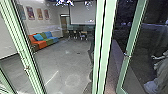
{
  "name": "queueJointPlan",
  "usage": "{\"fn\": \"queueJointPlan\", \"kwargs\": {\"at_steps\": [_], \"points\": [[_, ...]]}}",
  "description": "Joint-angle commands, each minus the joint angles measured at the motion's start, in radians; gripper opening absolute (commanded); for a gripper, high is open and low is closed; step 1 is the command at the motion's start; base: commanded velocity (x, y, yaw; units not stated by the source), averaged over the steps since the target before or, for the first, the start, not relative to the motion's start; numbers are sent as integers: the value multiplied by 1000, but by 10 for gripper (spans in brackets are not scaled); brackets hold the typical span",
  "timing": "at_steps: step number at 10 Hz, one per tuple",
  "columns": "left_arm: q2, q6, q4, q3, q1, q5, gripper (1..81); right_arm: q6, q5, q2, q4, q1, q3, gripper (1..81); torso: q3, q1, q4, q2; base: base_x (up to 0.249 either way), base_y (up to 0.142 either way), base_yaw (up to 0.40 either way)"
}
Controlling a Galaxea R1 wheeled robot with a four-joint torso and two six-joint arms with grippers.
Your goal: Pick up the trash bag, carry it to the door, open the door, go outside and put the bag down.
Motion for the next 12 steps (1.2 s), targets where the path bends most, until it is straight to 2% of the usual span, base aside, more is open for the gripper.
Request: {"fn": "queueJointPlan", "kwargs": {"at_steps": [1,2,3,4,5,7,9,11,12], "points": [[-4,6,-11,5,-26,86,10,-7,-34,-10,123,135,-23,811,0,0,0,0,0,0,0],[-2,6,-11,5,-26,86,10,-9,-57,-4,205,123,5,811,0,0,0,0,0,0,0],[-4,6,-11,5,-26,86,10,-9,-114,1,307,123,43,811,0,0,0,0,0,0,0],[-5,6,-13,5,-26,86,10,-11,-134,-5,364,127,72,811,0,0,0,0,0,0,0],[-5,6,-11,5,-26,86,10,-12,-189,-11,437,136,116,811,0,0,0,0,0,0,0],[-4,9,-6,5,-26,86,10,-14,-333,-51,606,141,280,811,0,0,0,0,0,0,0],[-7,9,-6,5,-26,86,10,-14,-435,-87,795,135,422,811,0,0,0,0,0,0,0],[-7,10,-2,5,-28,85,10,-14,-501,-149,998,104,576,811,0,0,0,0,0,0,0],[-7,12,-2,5,-27,83,10,-12,-502,-181,1083,63,644,811,0,0,0,0,0,0,0]]}}
